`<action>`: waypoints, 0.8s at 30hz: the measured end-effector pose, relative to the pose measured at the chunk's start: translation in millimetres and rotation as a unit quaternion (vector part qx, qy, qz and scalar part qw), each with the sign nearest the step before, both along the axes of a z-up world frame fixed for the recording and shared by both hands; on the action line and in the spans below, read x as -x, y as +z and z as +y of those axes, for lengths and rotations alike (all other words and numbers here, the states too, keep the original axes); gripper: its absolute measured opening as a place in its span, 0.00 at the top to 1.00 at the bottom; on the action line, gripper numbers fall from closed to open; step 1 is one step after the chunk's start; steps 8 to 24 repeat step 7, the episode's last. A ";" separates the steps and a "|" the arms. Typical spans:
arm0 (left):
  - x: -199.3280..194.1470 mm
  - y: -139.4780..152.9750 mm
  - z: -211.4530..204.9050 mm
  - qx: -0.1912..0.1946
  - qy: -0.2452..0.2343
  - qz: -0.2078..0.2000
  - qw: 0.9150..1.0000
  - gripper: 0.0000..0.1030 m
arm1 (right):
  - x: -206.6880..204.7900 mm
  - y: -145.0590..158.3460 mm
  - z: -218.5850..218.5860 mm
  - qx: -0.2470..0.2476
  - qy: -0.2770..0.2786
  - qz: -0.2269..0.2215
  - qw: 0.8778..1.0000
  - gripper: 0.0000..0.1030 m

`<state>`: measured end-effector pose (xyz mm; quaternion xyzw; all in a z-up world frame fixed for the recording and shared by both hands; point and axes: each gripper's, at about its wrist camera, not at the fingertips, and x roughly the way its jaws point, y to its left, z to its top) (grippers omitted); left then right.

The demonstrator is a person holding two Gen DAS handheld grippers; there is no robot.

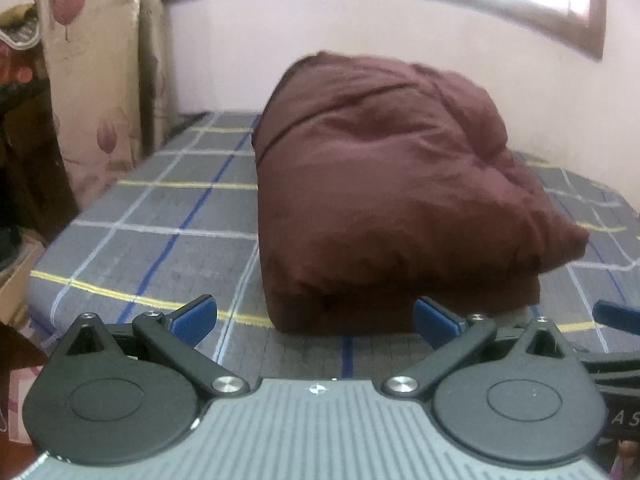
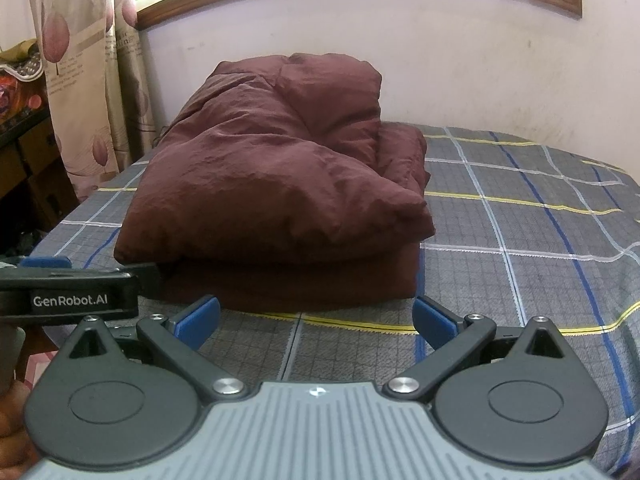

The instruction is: Fold large clothes

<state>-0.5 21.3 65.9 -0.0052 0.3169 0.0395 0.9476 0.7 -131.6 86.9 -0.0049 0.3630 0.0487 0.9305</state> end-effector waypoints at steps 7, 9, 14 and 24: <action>-0.3 6.2 -1.9 -0.008 -0.002 -0.014 1.000 0.00 | 0.4 3.3 -1.1 0.002 -0.011 -0.009 1.000 0.00; -0.3 6.2 -1.9 -0.008 -0.002 -0.014 1.000 0.00 | 0.4 3.3 -1.1 0.002 -0.011 -0.009 1.000 0.00; -0.3 6.2 -1.9 -0.008 -0.002 -0.014 1.000 0.00 | 0.4 3.3 -1.1 0.002 -0.011 -0.009 1.000 0.00; -0.3 6.2 -1.9 -0.008 -0.002 -0.014 1.000 0.00 | 0.4 3.3 -1.1 0.002 -0.011 -0.009 1.000 0.00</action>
